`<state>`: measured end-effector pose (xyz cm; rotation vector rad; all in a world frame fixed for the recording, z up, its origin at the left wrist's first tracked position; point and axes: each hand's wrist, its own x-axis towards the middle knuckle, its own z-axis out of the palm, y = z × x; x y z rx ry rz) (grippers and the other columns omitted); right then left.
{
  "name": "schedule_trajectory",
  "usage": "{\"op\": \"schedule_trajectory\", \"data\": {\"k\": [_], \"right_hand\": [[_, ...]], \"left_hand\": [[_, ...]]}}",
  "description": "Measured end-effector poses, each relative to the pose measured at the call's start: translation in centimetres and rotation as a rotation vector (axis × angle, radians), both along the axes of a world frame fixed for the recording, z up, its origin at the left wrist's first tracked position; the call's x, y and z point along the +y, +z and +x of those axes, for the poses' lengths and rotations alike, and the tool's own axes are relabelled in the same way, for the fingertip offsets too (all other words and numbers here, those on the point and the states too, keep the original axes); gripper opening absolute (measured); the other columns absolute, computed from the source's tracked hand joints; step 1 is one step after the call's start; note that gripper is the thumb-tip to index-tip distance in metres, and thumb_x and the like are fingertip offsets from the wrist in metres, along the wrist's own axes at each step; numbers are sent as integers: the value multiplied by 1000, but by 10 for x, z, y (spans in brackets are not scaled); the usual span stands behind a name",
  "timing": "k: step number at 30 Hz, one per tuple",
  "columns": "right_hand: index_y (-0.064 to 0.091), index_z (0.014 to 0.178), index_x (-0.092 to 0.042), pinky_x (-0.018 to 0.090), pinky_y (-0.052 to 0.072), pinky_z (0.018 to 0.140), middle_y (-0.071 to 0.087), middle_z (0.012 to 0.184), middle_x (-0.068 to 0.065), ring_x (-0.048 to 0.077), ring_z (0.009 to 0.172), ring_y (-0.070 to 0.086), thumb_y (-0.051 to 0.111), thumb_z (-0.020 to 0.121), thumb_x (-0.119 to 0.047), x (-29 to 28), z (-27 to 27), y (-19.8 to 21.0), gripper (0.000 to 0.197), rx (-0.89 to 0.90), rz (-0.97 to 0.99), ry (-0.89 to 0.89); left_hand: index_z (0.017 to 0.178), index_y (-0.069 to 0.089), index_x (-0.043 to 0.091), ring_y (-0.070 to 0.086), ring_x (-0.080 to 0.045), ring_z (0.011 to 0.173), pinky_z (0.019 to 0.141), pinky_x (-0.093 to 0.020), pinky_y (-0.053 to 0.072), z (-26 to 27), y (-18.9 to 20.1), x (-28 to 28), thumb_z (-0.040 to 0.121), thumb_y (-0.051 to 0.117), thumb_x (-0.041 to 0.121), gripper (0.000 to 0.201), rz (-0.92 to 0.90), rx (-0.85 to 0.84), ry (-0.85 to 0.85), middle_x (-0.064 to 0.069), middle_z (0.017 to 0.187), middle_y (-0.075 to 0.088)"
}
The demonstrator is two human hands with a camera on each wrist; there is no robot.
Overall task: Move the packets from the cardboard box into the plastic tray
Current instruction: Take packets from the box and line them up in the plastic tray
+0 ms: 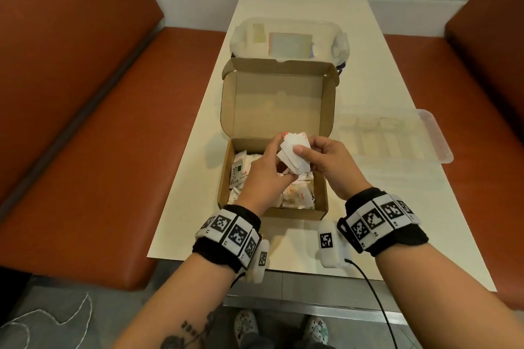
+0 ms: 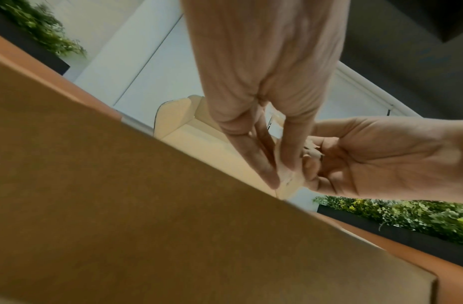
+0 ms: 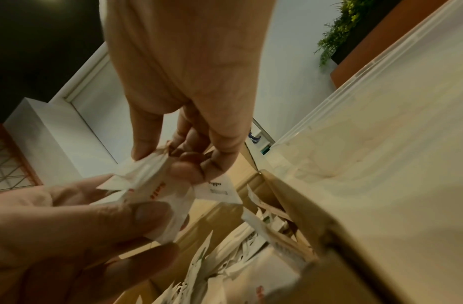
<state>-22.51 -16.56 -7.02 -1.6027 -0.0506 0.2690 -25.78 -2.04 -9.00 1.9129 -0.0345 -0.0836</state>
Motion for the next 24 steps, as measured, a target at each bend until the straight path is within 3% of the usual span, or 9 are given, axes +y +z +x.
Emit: {"op": "schedule_trajectory", "data": {"k": [5,7,9,12,14,16,18,21,24], "right_hand": [[66,99,-1,18,41,49,67,74,3,9,59,56,66,86,-16,-4,4,2,19,-39,43,-124],[67,94,-5,17,41,48,66,69,-1,8,55,56,65,87,-13,-7,6,5,12,-45,91,-156],[67,92,-6,18,45,50,67,68,-1,9,56,58,66,86,-14,-10,9,7,10,-31,75,-142],[67,89,-4,20,46,49,65,62,-4,11,55,57,68,84,-14,-12,11,5,11,8,-25,-66],[67,86,-3,18,46,47,64,58,-6,7,49,57,69,84,-13,-9,12,1,9,23,-76,-38],[69,88,-4,18,49,49,66,65,-1,9,52,59,69,84,-11,-4,13,-2,9,26,-121,-16],[71,93,-4,21,52,52,68,72,5,12,55,60,70,83,-12,0,16,-4,12,23,-165,3],[70,97,-3,18,52,52,68,73,5,9,54,62,71,81,-10,3,21,-5,17,10,-198,16],[63,100,-5,21,56,57,66,73,8,15,61,66,73,77,-2,1,26,-5,25,48,-171,38]], "left_hand": [[138,38,35,60,-7,102,85,-21,47,6,-2,-2,87,64,14,61,45,-5,80,4,108,65],[133,45,30,60,-5,89,76,-10,46,9,-3,-2,89,59,11,50,114,-41,137,5,105,63],[128,51,23,60,-7,86,73,-10,48,13,-2,-2,92,54,9,39,130,-53,210,2,107,63],[122,55,18,64,-18,95,83,-34,56,20,3,-7,97,46,11,27,-62,13,259,-3,110,63],[107,59,21,64,-24,99,84,-43,56,21,8,-13,99,41,14,21,-215,39,281,-4,104,64],[93,58,28,62,-30,98,87,-52,52,22,11,-16,102,38,23,22,-316,70,312,-5,97,63],[97,59,28,63,-29,97,87,-49,52,21,11,-16,101,39,31,20,-395,88,300,-7,100,64],[122,55,21,63,-19,103,86,-37,55,21,4,-10,96,52,20,27,-268,91,263,-3,114,64],[130,50,19,61,-21,107,90,-44,53,25,-1,-5,94,54,12,37,-260,122,321,-5,119,62]]}}
